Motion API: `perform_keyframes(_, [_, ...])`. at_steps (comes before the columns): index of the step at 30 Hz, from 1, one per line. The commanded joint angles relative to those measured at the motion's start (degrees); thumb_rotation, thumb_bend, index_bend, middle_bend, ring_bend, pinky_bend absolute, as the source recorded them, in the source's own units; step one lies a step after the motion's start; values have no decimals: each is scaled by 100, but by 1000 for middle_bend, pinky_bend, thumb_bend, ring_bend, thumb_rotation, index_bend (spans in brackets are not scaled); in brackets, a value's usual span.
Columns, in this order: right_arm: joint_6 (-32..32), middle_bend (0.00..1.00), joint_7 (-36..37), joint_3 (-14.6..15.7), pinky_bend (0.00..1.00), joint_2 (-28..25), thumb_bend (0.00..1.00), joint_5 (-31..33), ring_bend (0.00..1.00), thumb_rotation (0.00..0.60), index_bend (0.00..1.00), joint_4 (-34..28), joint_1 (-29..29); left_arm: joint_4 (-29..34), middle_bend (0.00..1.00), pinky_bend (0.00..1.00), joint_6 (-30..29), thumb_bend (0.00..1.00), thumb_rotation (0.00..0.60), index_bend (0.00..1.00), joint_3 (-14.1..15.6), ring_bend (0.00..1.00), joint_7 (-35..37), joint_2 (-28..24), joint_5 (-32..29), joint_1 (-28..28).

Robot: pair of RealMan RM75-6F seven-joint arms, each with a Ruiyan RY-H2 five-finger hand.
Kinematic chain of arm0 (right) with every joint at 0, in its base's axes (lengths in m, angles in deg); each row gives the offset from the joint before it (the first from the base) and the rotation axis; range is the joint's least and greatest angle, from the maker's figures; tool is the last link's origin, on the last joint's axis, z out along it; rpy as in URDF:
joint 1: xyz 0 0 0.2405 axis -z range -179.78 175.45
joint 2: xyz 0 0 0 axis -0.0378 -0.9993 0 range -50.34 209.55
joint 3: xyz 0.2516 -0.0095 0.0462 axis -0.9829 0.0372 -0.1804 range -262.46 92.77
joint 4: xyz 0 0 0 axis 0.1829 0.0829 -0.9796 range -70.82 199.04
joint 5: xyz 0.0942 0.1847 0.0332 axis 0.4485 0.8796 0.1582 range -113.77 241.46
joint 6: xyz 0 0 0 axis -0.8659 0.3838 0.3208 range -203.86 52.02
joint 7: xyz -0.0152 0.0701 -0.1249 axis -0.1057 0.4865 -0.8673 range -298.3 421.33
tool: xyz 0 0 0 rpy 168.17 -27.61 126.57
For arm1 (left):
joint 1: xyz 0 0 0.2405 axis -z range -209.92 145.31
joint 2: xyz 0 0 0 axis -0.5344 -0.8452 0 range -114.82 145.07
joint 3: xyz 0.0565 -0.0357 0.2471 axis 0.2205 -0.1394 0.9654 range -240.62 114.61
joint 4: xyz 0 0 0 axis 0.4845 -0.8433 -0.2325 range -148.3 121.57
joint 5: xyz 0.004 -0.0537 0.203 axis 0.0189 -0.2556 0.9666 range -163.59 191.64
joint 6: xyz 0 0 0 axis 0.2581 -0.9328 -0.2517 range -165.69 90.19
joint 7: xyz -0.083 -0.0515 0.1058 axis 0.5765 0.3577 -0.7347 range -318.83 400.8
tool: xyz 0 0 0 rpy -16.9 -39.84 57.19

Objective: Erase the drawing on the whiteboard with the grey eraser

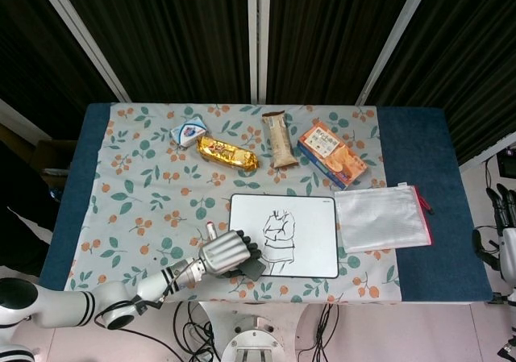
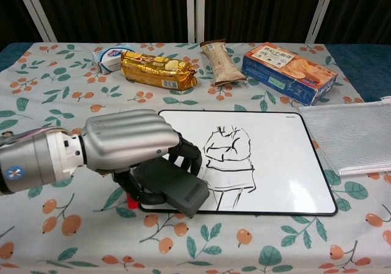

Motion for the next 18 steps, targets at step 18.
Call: perform_keyframes(18, [-22, 0, 175, -26, 0, -96, 395, 21, 0, 600, 0, -10, 28, -589, 530, 541, 229, 314, 600, 597, -319, 513, 25, 587, -327, 282])
